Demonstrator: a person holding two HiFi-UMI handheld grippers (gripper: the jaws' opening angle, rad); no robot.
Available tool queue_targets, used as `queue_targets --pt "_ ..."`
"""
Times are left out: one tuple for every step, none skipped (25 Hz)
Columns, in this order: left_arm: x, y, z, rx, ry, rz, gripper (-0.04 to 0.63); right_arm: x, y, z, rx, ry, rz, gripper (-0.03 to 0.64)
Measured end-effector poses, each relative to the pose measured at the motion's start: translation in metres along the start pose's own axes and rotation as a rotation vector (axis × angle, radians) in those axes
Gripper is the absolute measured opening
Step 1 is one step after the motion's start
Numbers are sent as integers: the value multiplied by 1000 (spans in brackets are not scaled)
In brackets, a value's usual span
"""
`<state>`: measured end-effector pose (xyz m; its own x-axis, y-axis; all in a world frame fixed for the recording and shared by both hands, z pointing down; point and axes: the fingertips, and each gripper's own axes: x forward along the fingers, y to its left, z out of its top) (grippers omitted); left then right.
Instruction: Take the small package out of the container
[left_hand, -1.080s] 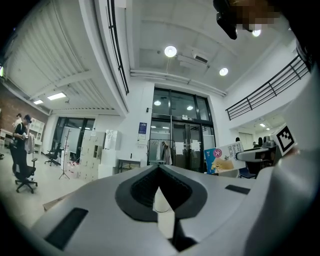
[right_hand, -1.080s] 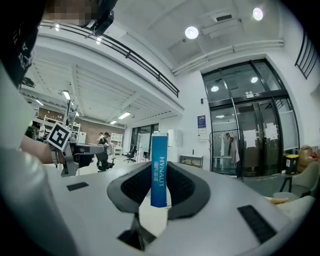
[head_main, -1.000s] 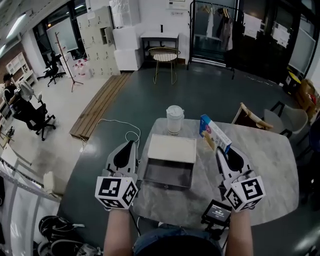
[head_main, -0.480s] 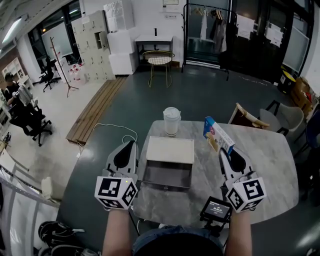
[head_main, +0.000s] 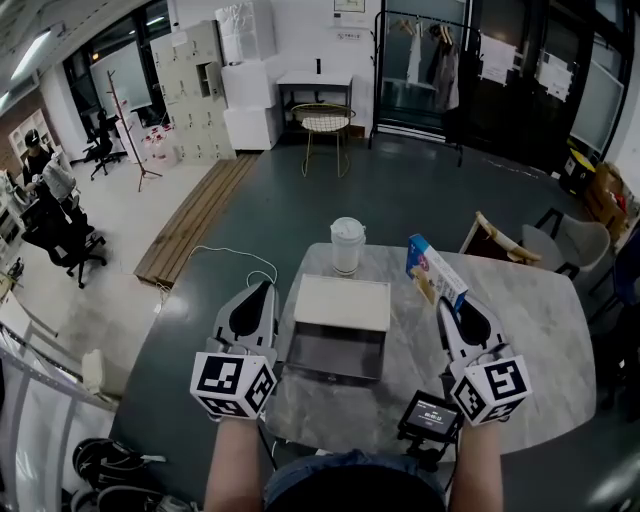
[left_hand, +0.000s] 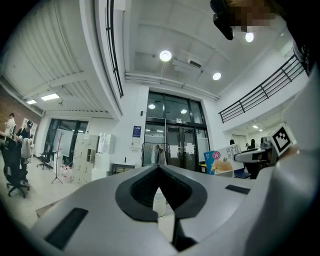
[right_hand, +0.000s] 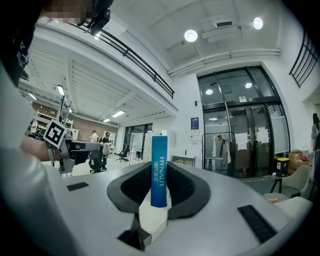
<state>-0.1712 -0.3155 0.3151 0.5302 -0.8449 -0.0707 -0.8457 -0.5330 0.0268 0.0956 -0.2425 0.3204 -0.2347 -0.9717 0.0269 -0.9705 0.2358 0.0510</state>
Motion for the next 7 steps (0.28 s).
queue_targets --pt "0 0 0 -1 -1 1 11 0 0 0 0 -1 1 95" --pt "-1 -1 -1 -1 -2 2 11 0 -1 -1 0 -1 2 95" --pt "-1 -1 -1 0 -2 3 11 0 -1 -1 0 -1 3 95" --pt "-1 -2 -2 0 -2 4 11 0 -2 -1 -1 -1 5 95" --pt "-1 -3 -2 1 -2 4 11 0 -2 -2 -3 -1 6 95" --pt "-1 -3 -3 1 -2 5 11 0 -3 -2 -5 -1 8 95" --pt "-1 -3 -4 2 -1 5 11 0 -3 -3 -7 0 10 95"
